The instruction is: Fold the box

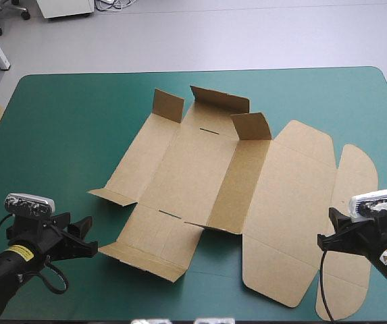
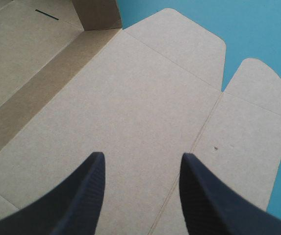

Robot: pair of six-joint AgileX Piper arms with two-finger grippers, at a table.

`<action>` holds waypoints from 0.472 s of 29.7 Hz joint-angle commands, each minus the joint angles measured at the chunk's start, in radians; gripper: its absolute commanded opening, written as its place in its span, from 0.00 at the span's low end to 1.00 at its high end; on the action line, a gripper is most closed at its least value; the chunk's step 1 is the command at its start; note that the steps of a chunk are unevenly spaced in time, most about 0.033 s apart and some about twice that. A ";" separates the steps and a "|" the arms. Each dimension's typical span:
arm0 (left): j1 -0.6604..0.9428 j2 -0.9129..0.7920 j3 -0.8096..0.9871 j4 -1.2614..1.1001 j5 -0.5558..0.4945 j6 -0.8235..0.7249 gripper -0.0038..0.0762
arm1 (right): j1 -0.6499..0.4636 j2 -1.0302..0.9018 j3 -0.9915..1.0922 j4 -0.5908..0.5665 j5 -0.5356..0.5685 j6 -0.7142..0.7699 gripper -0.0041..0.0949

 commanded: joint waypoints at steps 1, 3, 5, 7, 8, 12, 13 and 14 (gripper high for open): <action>0.001 0.007 -0.034 -0.016 -0.059 -0.006 0.49 | -0.005 0.007 -0.035 -0.004 -0.068 -0.002 0.49; 0.001 0.007 -0.034 -0.016 -0.059 -0.006 0.49 | -0.005 0.007 -0.035 -0.004 -0.071 -0.002 0.49; 0.001 0.007 -0.034 -0.016 -0.059 -0.006 0.49 | -0.005 0.007 -0.035 -0.004 -0.071 0.000 0.49; 0.001 0.007 -0.034 -0.013 -0.059 -0.006 0.49 | -0.005 0.007 -0.035 -0.004 -0.071 0.002 0.49; 0.001 0.007 -0.034 -0.013 -0.059 -0.006 0.49 | -0.005 0.007 -0.035 -0.004 -0.071 0.002 0.49; 0.001 0.007 -0.034 -0.025 -0.059 -0.008 0.49 | -0.005 0.007 -0.035 -0.004 -0.071 0.002 0.49; 0.001 0.007 -0.034 -0.029 -0.059 -0.011 0.49 | -0.005 0.007 -0.035 -0.003 -0.071 0.002 0.49; 0.001 0.012 -0.034 -0.029 -0.059 -0.022 0.49 | -0.005 0.007 -0.035 -0.003 -0.071 0.005 0.49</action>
